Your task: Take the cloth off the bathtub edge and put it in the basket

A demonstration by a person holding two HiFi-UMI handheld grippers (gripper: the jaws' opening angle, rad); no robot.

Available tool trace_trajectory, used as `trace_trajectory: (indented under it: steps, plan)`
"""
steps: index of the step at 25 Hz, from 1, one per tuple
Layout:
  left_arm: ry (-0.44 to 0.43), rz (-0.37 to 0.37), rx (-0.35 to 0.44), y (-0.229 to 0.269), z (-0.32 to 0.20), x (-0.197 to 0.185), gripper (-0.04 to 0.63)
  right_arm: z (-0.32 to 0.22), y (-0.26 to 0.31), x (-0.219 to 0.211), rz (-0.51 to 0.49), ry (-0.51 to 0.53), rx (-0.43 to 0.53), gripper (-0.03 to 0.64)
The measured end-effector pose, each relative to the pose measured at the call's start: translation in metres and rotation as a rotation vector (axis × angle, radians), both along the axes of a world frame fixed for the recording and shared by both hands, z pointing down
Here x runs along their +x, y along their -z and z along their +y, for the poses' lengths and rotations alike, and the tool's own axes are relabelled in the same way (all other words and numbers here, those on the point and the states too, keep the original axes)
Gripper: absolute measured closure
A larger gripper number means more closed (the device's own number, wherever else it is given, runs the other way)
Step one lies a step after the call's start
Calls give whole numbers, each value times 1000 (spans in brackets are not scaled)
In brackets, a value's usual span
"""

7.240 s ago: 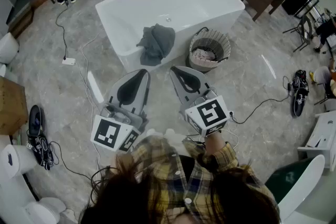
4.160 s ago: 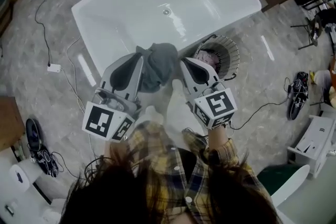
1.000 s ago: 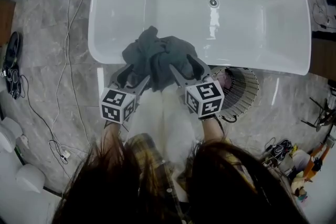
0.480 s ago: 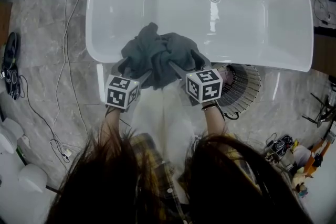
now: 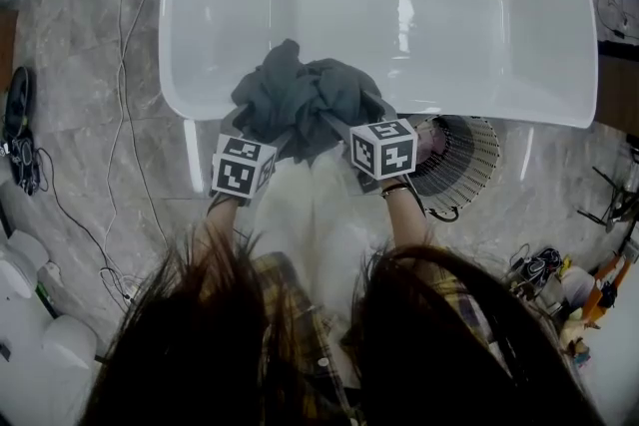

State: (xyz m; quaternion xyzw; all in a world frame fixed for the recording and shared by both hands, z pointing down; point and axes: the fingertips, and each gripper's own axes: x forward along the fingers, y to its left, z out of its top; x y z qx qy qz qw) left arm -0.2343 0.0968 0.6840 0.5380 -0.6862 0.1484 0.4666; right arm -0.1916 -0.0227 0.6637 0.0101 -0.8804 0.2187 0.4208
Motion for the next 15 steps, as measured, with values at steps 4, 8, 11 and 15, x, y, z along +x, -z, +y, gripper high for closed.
trace_trajectory:
  steps: [4,8,11,15]
  plan:
    - [16,-2,-19,-1,-1,0,221,0,-1,-1,11,-13,-9,236]
    - [15,5,-22,-1,-1,-3,222,1,-2,-3,28,-6,-20,243]
    - [19,17,-16,0,0,-4,224,6,1,-6,38,1,-30,296]
    - [53,90,-25,1,3,-6,358,12,5,-9,47,6,-44,402]
